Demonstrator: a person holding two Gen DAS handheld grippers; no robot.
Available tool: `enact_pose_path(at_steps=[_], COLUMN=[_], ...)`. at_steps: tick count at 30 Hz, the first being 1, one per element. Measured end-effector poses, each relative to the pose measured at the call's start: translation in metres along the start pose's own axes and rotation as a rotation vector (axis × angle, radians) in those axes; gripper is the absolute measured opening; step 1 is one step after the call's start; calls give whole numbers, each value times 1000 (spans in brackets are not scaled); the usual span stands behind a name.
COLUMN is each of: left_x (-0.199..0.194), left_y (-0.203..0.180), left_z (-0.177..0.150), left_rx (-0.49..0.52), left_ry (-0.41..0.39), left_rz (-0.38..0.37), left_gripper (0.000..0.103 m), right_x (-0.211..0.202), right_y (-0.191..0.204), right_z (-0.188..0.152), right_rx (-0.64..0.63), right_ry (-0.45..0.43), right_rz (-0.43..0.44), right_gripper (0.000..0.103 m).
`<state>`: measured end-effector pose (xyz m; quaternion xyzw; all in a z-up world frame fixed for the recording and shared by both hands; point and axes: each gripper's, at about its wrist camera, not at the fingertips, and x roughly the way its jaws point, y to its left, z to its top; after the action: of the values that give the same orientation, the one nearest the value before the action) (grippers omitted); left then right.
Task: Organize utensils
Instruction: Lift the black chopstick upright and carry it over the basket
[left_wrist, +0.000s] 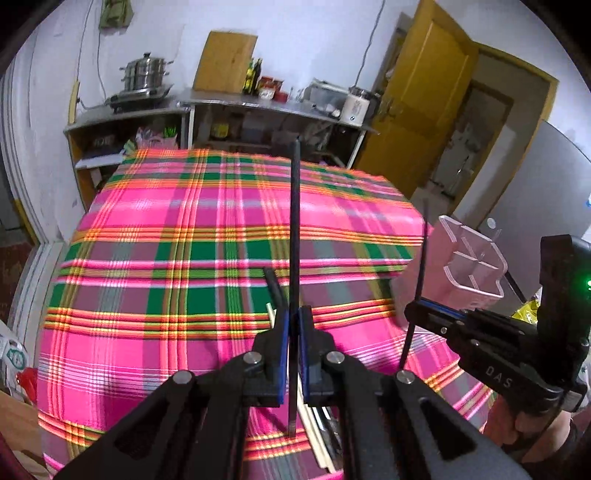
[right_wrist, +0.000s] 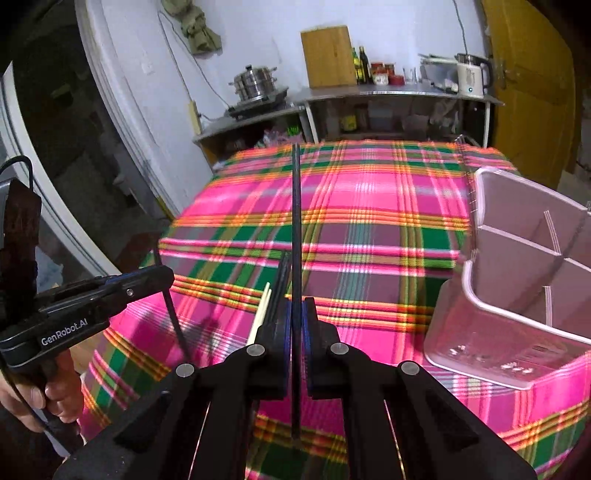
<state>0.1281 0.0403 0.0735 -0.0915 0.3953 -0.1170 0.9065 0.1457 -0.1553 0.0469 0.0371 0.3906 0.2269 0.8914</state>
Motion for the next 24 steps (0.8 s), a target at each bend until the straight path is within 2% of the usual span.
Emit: enact_pose_path(at_steps=[6, 13, 24], left_x=[-25, -36, -19], left_y=[-17, -38, -83], left_z=[5, 6, -7], left_rx=[23, 46, 80], left_ry=[-35, -43, 26], left_rz=[-19, -64, -167], left_gripper=[6, 6, 6], right_x=[-35, -67, -94], right_y=[-3, -16, -44], right_z=[-1, -2, -22], right_rx=[14, 38, 105], right_ry=[-65, -125, -144], right_rz=[3, -4, -50], right_gripper=[5, 5, 5])
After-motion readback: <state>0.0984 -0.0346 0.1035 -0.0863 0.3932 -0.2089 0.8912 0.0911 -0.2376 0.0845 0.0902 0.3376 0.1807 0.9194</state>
